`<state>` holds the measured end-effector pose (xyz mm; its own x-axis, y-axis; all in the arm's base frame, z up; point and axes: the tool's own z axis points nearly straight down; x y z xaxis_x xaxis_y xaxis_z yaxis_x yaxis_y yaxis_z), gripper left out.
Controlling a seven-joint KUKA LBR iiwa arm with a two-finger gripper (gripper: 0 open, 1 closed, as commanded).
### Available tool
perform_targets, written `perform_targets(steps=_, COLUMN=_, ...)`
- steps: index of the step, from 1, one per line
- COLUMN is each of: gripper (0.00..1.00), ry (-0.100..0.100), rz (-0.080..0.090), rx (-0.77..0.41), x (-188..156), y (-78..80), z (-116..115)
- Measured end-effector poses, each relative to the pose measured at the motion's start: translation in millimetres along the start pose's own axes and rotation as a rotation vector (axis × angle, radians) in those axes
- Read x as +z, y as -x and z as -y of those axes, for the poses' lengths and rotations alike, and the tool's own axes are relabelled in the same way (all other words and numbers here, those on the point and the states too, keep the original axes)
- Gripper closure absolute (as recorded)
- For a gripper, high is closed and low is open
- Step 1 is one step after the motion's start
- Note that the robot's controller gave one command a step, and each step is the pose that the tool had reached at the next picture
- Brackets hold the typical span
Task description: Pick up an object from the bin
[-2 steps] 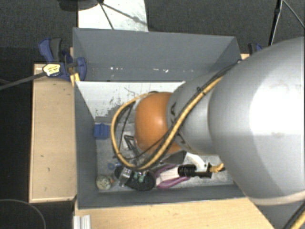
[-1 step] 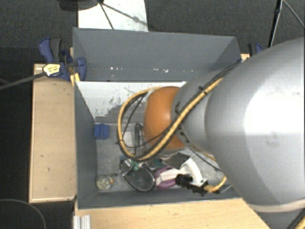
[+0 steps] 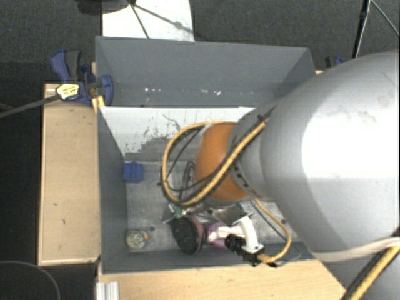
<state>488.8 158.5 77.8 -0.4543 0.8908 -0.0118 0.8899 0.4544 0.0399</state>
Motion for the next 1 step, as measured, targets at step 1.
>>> perform_targets(steps=1, gripper=0.0, ry=-0.022, rz=-0.006, rx=-0.008, x=-3.4, y=1.6, z=-5.2)
